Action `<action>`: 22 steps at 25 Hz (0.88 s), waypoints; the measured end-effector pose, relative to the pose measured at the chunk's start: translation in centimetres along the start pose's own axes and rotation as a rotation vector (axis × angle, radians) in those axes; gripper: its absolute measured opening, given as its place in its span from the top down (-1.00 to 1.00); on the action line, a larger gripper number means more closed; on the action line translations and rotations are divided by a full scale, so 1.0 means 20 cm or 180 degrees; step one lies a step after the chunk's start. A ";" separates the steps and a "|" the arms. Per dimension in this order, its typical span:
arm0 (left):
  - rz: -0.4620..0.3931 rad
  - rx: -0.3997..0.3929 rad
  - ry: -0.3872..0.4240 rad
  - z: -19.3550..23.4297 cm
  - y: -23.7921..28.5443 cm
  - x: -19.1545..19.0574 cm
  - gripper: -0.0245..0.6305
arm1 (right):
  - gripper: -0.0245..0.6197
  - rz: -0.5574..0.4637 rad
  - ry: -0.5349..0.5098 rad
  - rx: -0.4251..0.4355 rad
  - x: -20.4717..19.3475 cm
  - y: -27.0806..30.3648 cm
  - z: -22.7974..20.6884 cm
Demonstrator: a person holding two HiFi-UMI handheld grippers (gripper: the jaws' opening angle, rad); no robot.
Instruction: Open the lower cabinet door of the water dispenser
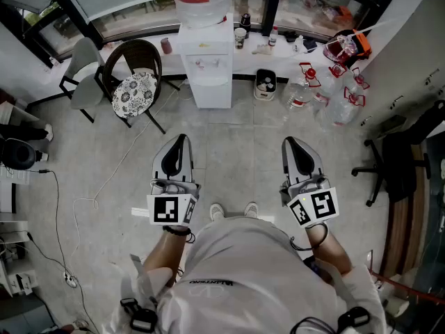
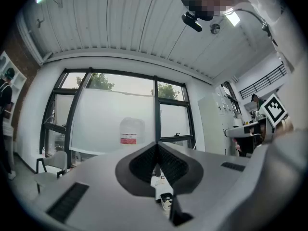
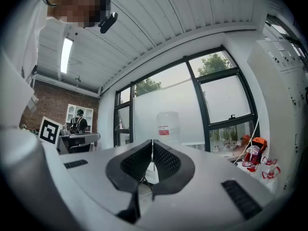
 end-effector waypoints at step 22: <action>0.0073 -0.0218 -0.0029 0.31 -0.03 -0.08 0.92 | 0.85 0.0017 -0.0048 0.0088 0.00 0.26 0.30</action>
Point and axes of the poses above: the fingertips, and each gripper's own axes: y forward along the fingers, z to its left, x out of its top, the point moved 7 cm from there along -y, backward along the fingers, and after that the axes turned 11 degrees about z, right-handed, at the moved point
